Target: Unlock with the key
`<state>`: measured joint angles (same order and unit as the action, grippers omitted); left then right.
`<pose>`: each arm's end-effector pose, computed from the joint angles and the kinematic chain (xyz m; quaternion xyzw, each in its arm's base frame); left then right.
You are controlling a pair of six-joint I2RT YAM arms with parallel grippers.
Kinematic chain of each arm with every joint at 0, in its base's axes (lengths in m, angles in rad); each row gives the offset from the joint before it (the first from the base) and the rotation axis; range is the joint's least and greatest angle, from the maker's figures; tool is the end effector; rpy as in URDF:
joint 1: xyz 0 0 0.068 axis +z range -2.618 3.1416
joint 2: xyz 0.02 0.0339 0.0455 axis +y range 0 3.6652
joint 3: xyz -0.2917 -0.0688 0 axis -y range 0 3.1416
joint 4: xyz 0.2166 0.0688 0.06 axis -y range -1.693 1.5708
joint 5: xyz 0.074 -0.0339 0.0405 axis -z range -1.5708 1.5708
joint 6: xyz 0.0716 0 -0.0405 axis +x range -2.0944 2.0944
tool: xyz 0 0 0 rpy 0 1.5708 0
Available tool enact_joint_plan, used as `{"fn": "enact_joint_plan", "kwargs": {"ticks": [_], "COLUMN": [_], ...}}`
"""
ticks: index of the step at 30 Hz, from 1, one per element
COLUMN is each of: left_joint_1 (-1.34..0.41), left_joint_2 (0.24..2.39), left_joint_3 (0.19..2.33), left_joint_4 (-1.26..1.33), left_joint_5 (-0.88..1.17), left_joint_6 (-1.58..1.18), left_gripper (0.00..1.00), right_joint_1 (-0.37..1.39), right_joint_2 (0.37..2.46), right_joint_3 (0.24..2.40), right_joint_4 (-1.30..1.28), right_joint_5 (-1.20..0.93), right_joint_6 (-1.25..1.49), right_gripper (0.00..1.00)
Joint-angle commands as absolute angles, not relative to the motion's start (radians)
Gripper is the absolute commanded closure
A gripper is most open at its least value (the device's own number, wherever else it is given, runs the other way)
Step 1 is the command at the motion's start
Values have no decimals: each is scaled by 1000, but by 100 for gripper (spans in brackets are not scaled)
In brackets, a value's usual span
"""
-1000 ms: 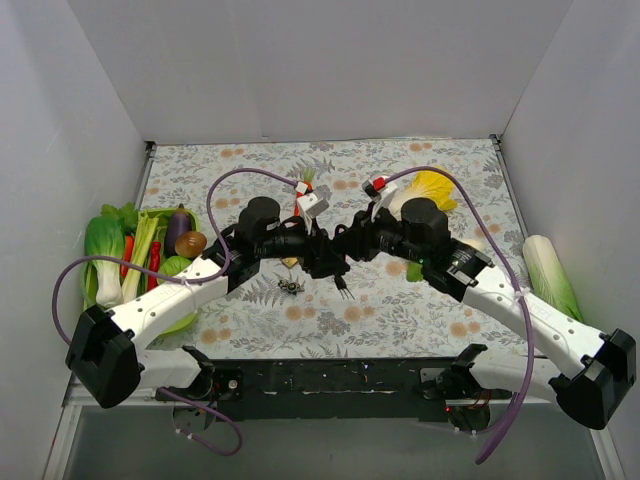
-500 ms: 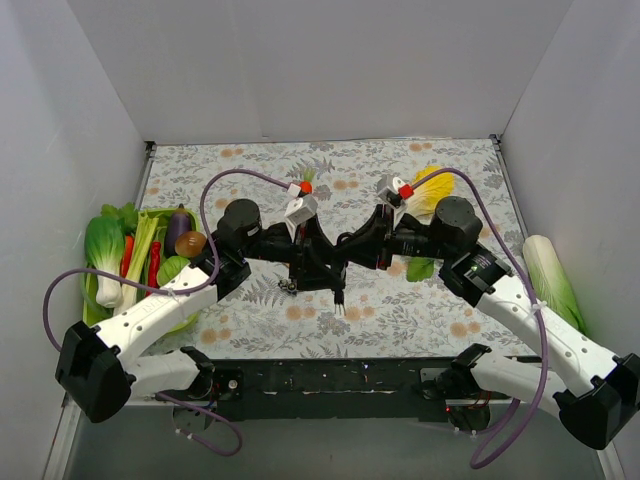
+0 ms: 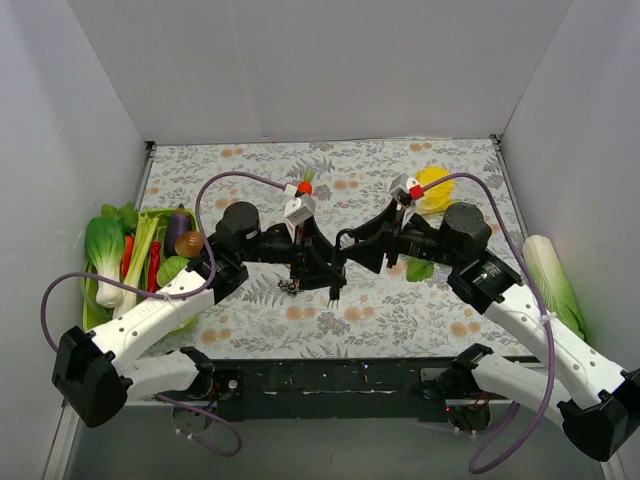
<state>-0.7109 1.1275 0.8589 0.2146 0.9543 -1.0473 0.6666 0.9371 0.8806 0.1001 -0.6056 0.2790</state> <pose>0.1399 -0.1975 0.3711 0.2034 0.6886 -0.6832 0.1329 0.1317 0.1555 0.4020 -0.3385 0.6062 0.4976 0.5199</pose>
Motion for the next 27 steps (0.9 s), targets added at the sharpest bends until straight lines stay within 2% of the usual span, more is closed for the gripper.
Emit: {"fn": "enact_joint_plan", "kwargs": {"ticks": [1, 9, 12, 17, 22, 27], "left_joint_1": [-712, -712, -712, -712, -712, -712], "left_joint_2": [1051, 1103, 1108, 1111, 1121, 1124], "left_joint_3": [910, 925, 928, 930, 934, 937], "left_joint_4": [181, 141, 124, 89, 55, 34], "left_joint_5": [770, 703, 644, 546, 433, 376], "left_joint_6": [-974, -966, -959, -933, -907, -888], "left_gripper": [100, 100, 100, 100, 100, 100], "right_joint_1": [660, 658, 660, 669, 712, 739], "right_joint_2": [816, 716, 750, 834, 877, 913], "right_joint_3": [847, 853, 888, 902, 897, 881], "right_joint_4": [35, 5, 6, 60, 81, 123], "right_joint_5": [-378, -132, -146, -215, -134, -78], "right_joint_6": [282, 351, 426, 580, 635, 667], "right_gripper": [35, 33, 34, 43, 48, 49]}}
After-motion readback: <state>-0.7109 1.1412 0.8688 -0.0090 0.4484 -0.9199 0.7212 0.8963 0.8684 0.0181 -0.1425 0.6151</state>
